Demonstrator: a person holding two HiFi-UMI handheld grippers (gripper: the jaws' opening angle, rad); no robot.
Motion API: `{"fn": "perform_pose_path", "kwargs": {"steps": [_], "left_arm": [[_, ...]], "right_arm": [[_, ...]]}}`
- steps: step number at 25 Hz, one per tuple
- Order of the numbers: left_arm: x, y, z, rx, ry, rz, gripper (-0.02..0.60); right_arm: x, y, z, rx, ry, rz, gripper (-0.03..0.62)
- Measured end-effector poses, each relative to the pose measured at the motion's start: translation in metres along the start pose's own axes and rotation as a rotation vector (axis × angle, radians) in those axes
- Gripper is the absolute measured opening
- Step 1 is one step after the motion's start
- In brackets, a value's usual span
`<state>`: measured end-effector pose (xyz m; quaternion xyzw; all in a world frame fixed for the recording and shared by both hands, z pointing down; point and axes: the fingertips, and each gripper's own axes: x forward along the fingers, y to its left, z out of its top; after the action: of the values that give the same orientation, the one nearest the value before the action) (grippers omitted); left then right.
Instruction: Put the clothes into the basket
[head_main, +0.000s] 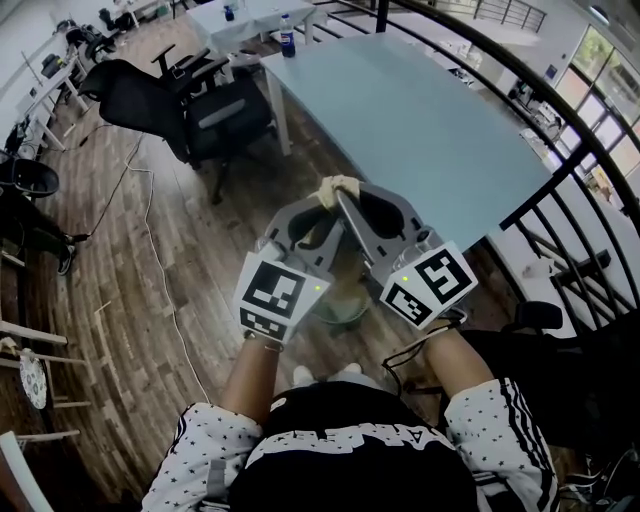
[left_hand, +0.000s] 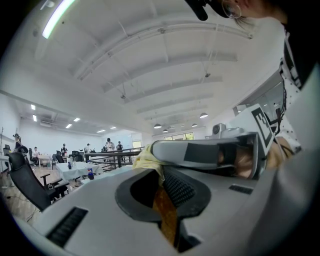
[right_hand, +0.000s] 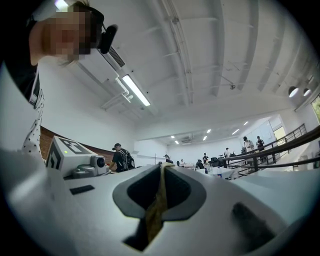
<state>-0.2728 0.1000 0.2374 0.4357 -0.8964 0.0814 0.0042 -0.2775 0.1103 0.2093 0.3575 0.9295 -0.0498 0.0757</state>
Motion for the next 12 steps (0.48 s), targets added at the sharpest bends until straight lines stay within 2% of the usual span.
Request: {"fn": "perform_pose_path", "kwargs": {"steps": [12], "left_arm": [[0.017,-0.009,-0.007,0.005,0.020,0.033,0.037]], "right_arm": [[-0.011,-0.016,-0.007,0.017,0.015,0.038,0.034]]}}
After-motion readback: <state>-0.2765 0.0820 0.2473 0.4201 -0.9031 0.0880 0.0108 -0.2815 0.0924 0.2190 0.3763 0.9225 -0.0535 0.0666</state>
